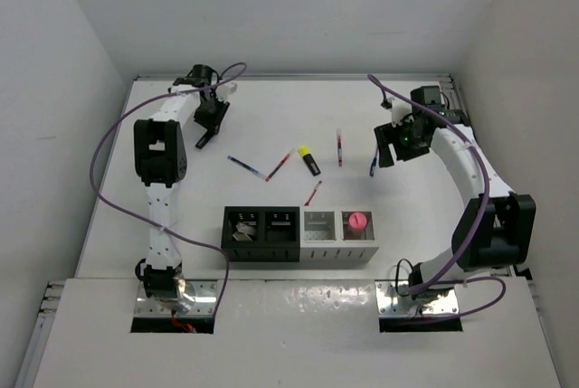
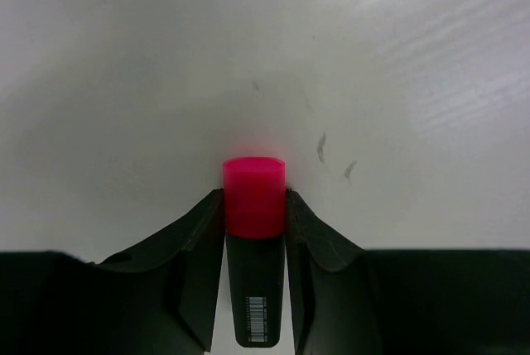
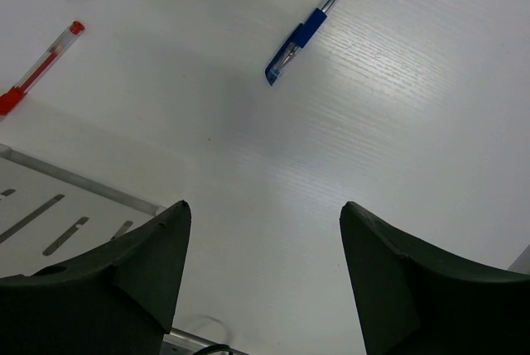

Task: Sort the stationery into containers
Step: Move the pen to the center of the board, then pick up the pen from the center of the board, then place the pen in the storage box.

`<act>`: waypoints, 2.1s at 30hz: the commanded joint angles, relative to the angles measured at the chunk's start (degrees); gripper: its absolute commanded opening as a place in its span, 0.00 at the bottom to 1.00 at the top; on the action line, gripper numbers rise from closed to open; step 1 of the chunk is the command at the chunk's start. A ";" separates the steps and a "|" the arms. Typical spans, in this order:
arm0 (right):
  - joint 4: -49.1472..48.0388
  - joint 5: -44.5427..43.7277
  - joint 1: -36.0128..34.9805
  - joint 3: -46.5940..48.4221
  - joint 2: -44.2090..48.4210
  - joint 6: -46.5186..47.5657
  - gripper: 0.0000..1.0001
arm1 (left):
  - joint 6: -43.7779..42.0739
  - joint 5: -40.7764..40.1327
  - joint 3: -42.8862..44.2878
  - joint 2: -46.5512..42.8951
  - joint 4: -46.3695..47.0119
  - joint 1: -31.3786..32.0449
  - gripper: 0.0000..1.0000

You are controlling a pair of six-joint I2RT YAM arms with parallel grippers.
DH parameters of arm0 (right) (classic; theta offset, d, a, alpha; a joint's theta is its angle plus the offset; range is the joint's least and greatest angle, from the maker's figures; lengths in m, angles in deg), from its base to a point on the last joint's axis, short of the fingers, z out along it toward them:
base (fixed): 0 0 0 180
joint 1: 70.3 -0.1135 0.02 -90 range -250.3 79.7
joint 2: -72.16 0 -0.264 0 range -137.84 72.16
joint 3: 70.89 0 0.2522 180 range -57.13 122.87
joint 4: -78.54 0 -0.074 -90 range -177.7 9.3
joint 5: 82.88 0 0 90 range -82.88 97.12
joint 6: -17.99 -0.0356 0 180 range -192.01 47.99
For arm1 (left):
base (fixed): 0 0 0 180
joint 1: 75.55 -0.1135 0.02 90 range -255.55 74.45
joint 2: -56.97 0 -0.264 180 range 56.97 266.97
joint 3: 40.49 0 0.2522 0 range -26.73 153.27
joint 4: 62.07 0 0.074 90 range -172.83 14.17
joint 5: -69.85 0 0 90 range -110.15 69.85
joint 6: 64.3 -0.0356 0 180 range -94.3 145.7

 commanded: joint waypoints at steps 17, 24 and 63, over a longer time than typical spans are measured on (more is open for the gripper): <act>-1.30 -0.05 -0.73 -1.17 2.96 0.25 0.72 | -3.36 -2.23 -12.52 0.66 -12.89 -1.29 0.59; -1.48 0.31 -1.16 -1.26 2.34 0.25 0.72 | -2.47 -3.10 -4.01 5.49 -14.38 -0.42 0.54; -4.38 2.68 -0.29 -2.40 3.66 -2.39 0.72 | -7.13 65.89 -55.29 -69.02 22.69 2.72 0.00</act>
